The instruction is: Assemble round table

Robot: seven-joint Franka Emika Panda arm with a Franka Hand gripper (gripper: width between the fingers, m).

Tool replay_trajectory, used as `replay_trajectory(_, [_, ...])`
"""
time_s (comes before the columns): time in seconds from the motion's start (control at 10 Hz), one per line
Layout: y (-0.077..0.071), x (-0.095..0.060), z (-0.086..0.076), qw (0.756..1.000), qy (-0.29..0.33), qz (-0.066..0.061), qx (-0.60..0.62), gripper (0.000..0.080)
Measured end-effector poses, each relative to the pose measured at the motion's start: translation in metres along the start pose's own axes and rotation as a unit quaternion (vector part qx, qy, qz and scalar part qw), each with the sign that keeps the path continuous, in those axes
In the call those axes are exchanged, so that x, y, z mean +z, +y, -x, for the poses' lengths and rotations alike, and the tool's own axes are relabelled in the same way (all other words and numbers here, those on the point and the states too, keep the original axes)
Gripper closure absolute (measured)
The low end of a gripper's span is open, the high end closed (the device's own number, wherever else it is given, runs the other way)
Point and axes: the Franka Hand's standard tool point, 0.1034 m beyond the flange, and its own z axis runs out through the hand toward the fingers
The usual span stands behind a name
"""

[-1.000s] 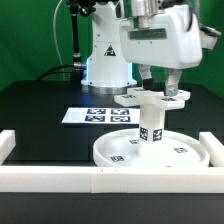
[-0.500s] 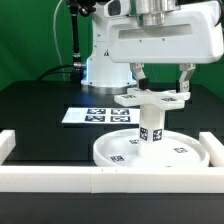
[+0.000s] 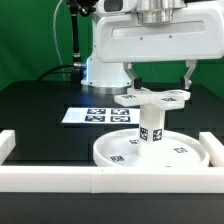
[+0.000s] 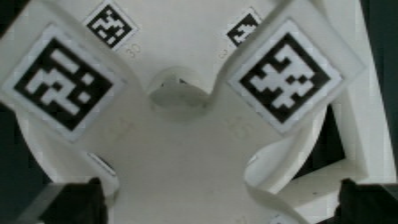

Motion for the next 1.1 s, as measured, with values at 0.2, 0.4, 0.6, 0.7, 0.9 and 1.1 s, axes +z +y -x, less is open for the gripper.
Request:
replay_trajectory(0.2, [0.0004, 0.0, -0.0001, 0.999, 0.0, 0.0, -0.048, 0.0151])
replay_trajectory(0.4, [0.0, 0.0017, 0.0019, 0.989, 0.0, 0.006, -0.15, 0.0151])
replay_trajectory(0.6, [-0.005, 0.0014, 0.0038, 0.963, -0.002, 0.018, -0.269, 0.0151])
replay_trajectory(0.7, [-0.0071, 0.001, 0.0041, 0.952, -0.005, 0.019, -0.304, 0.0151])
replay_trajectory(0.9, [-0.0053, 0.0012, 0.0037, 0.929, -0.007, 0.022, -0.369, 0.0151])
replay_trajectory(1.1, [-0.0028, 0.0016, 0.003, 0.897, -0.009, 0.024, -0.441, 0.0151])
